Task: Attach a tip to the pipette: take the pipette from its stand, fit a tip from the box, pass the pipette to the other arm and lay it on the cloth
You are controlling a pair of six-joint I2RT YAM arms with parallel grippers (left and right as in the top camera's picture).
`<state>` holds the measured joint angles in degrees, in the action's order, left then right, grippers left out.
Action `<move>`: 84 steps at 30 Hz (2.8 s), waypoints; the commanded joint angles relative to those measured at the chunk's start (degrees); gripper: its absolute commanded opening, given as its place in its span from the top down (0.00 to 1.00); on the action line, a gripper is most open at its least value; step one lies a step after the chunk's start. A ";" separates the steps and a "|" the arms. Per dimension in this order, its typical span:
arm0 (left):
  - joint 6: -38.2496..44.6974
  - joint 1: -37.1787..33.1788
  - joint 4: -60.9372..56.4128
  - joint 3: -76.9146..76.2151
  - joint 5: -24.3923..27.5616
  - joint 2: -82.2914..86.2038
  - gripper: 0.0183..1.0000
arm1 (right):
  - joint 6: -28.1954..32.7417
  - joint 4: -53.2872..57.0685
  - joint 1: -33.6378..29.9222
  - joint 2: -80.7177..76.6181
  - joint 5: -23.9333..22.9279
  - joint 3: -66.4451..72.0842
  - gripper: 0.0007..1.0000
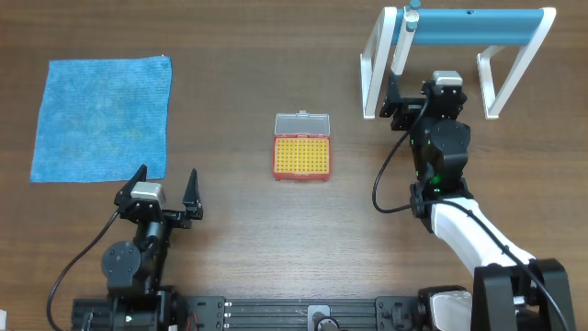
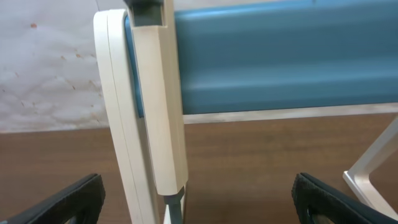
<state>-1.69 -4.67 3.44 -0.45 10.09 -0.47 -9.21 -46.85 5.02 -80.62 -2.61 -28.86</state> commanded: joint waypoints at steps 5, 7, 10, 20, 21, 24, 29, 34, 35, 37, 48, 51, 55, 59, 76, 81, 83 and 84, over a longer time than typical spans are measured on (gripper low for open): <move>0.50 0.24 0.26 0.13 -0.44 0.28 0.07 | 7.45 -0.61 0.37 -7.41 -1.97 -6.75 0.03; 0.50 0.24 0.26 0.13 -0.44 0.26 0.07 | 7.45 -0.61 -0.11 -7.80 -2.75 -7.02 0.02; 0.50 0.24 0.26 0.13 -0.44 0.28 0.07 | 7.43 -0.66 -0.57 -7.87 -2.69 -7.26 0.02; 0.50 0.24 0.28 0.13 -0.44 0.26 0.07 | 7.43 -4.35 -1.29 -12.11 -2.71 -8.76 0.02; 0.50 0.24 0.26 0.13 -0.44 0.26 0.07 | 7.43 -4.35 -1.60 -12.39 -2.69 -8.90 0.02; 0.50 0.24 0.26 0.13 -0.44 0.28 0.07 | 7.41 -5.55 -2.16 -13.73 -2.69 -9.66 0.02; 0.50 0.24 0.26 0.13 -0.44 0.28 0.07 | 7.41 -5.57 -2.16 -13.79 -1.05 -9.99 0.02; 0.50 0.24 0.26 0.13 -0.44 0.26 0.07 | 7.41 -5.57 -2.16 -16.02 0.96 -12.44 0.01; 0.50 0.24 0.26 0.13 -0.44 0.26 0.07 | 7.41 -5.60 -2.16 -17.03 0.90 -13.07 0.01; 0.50 0.24 0.26 0.13 -0.44 0.28 0.07 | 7.41 -5.60 -2.21 -17.64 0.15 -13.40 0.01; 0.50 0.24 0.26 0.13 -0.44 0.26 0.07 | 7.37 -5.60 -2.21 -17.66 4.87 -13.40 0.92; 0.50 0.24 0.26 0.13 -0.44 0.26 0.07 | 7.37 -6.05 -2.14 -17.27 4.83 -13.38 0.92; 0.50 0.24 0.26 0.13 -0.44 0.26 0.07 | 7.41 -4.44 -2.03 -10.64 4.81 -13.38 0.92; 0.50 0.24 0.26 0.13 -0.44 0.28 0.07 | 7.41 0.28 -2.01 -7.13 4.81 -13.38 0.92; 0.50 0.24 0.26 0.13 -0.44 0.26 0.07 | 3.23 -37.00 27.67 -9.57 16.20 6.93 0.92; 0.50 0.24 0.26 0.13 -0.44 0.26 0.07 | 3.28 -37.03 28.55 -15.37 16.17 6.91 0.92; 0.50 0.24 0.26 0.13 -0.44 0.26 0.07 | 3.30 -37.05 28.39 -17.70 16.15 6.54 0.92; 0.50 0.24 0.26 0.13 -0.44 0.28 0.07 | 3.54 -37.05 28.26 -18.36 16.13 6.27 0.92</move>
<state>-1.72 -4.67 3.44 -0.45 10.09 -0.47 -5.08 -83.33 33.39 -96.92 13.45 -22.28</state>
